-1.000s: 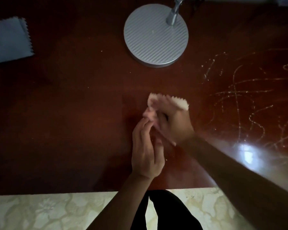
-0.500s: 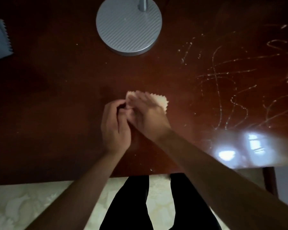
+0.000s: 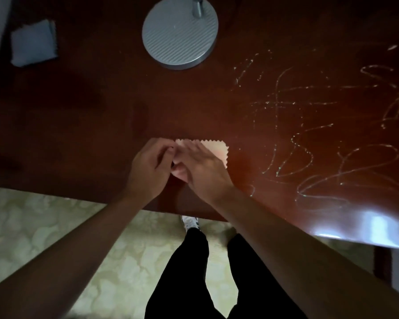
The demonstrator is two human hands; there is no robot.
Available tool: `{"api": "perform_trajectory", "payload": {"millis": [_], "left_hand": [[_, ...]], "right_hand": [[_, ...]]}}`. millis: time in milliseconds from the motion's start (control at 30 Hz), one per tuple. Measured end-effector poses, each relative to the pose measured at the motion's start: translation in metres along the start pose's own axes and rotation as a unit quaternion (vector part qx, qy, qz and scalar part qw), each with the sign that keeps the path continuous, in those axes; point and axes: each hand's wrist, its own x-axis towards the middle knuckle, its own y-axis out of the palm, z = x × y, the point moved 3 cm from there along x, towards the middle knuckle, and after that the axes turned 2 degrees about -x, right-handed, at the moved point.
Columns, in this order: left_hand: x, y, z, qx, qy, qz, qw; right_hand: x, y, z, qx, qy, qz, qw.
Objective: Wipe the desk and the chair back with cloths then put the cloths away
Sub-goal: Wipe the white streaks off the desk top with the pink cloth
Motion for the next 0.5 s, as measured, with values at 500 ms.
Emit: {"api": "perform_trajectory", "payload": {"millis": [500], "left_hand": [[-0.016, 0.107, -0.041, 0.076, 0.083, -0.001, 0.994]], "right_hand": [[-0.069, -0.076, -0.106, -0.229, 0.228, -0.067, 0.944]]}}
